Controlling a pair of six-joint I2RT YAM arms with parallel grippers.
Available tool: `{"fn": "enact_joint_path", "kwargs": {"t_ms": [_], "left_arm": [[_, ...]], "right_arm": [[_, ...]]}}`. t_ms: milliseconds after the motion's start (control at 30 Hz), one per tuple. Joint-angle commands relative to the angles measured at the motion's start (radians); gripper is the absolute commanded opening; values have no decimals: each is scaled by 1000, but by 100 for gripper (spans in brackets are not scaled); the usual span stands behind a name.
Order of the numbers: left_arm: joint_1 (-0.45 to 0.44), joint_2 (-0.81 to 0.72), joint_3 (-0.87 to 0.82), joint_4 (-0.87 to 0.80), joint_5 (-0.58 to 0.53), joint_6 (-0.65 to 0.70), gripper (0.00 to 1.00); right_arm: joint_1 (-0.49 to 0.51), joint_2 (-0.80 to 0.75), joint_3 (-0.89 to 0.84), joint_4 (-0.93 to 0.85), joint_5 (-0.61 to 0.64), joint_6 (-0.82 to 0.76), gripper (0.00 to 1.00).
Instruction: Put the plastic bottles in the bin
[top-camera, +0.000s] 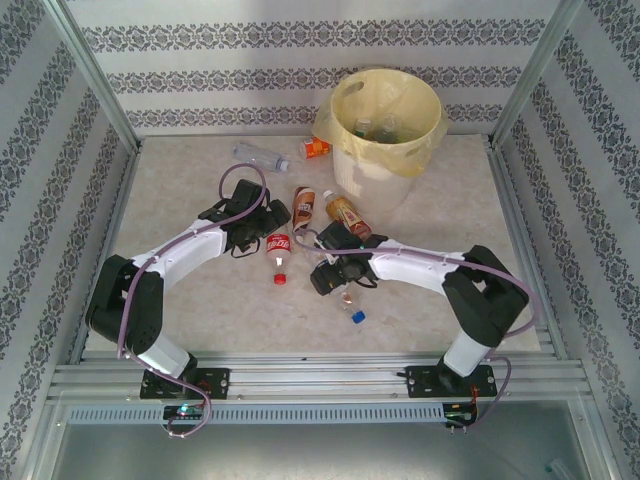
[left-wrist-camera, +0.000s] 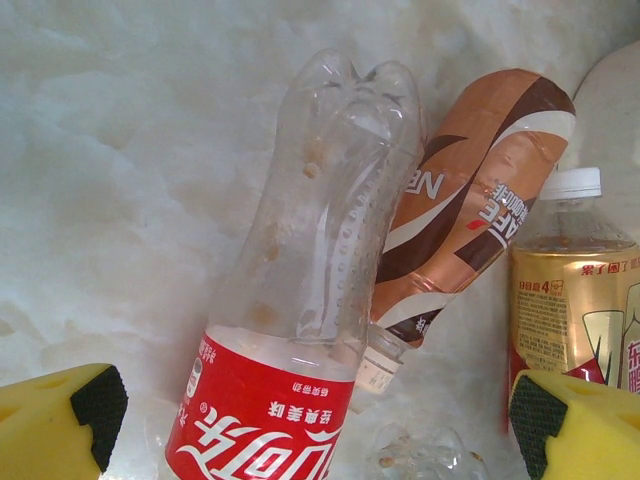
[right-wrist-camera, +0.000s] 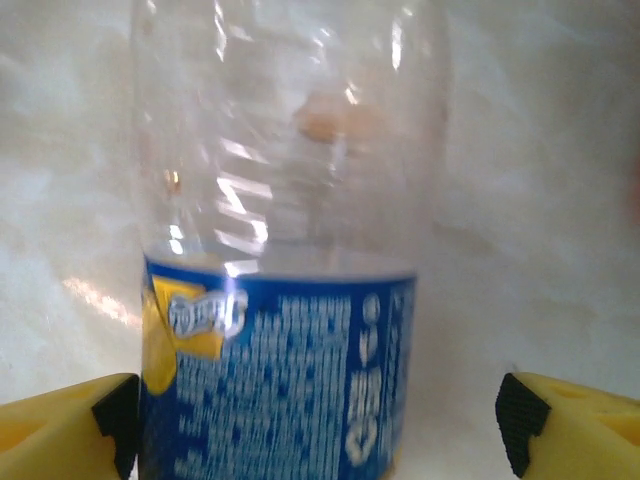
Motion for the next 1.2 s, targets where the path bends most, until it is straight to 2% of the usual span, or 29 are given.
{"fn": "enact_joint_path", "kwargs": {"t_ms": [0, 67, 133, 300, 567, 767, 967, 1167], "left_arm": [[11, -2, 22, -35, -24, -11, 100], [10, -2, 21, -38, -29, -11, 100], [11, -4, 22, -44, -33, -6, 100], [12, -3, 23, -51, -48, 3, 99], [13, -13, 8, -5, -38, 8, 99], [13, -43, -8, -1, -69, 6, 100], [17, -77, -31, -7, -103, -7, 100], [18, -84, -28, -7, -107, -10, 99]], "right_arm": [[22, 72, 78, -45, 38, -36, 87], [31, 109, 110, -61, 85, -34, 73], [37, 111, 115, -69, 104, -46, 65], [37, 24, 75, -80, 143, -53, 55], [33, -189, 14, -32, 188, -23, 49], [1, -340, 7, 94, 179, -13, 49], [-96, -448, 36, 263, 128, -12, 48], [-214, -452, 164, 400, 6, -31, 48]]}}
